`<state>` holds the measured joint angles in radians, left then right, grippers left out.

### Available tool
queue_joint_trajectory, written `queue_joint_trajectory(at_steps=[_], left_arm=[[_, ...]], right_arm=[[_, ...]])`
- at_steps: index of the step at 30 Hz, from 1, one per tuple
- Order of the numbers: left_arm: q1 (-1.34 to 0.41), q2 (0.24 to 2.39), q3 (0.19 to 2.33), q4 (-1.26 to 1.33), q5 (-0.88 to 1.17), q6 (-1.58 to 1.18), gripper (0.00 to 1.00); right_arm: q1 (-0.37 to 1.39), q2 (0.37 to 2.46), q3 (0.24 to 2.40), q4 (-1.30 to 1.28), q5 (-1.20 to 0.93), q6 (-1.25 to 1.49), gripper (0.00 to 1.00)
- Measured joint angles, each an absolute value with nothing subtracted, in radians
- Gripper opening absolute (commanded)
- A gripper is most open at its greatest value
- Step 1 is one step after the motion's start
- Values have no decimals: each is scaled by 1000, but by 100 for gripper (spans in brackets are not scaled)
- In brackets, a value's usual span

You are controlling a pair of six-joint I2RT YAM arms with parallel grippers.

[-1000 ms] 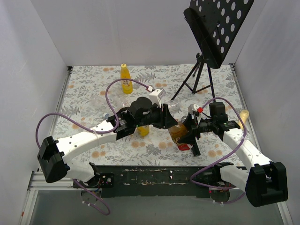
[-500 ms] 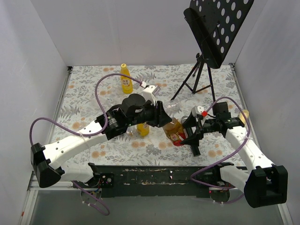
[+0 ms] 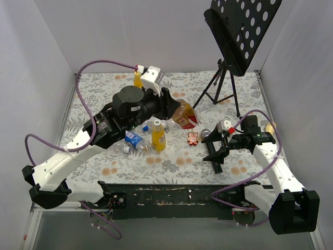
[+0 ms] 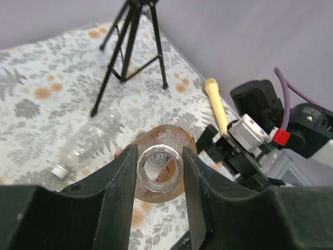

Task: Unscrew the bottle caps
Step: Place the plastic bottle at the corner of the board.

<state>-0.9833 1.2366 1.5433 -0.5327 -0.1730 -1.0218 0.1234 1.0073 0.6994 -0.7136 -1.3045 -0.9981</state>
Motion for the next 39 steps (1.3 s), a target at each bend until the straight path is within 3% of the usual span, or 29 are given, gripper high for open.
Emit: queue_joint_trajectory(at_steps=[9, 17, 31, 39], left_arm=[[-920, 1269, 1717, -549, -320, -888, 0], [-542, 1382, 1785, -479, -234, -864, 0], [-121, 1495, 1800, -398, -169, -864, 0], [164, 1594, 1690, -279, -120, -896, 0]], right_arm=[[123, 1015, 699, -725, -1304, -1007, 86], [123, 1029, 699, -731, -1304, -1007, 86], [123, 1054, 699, -731, -1301, -1007, 86], [123, 1073, 699, -731, -1296, -1007, 85]])
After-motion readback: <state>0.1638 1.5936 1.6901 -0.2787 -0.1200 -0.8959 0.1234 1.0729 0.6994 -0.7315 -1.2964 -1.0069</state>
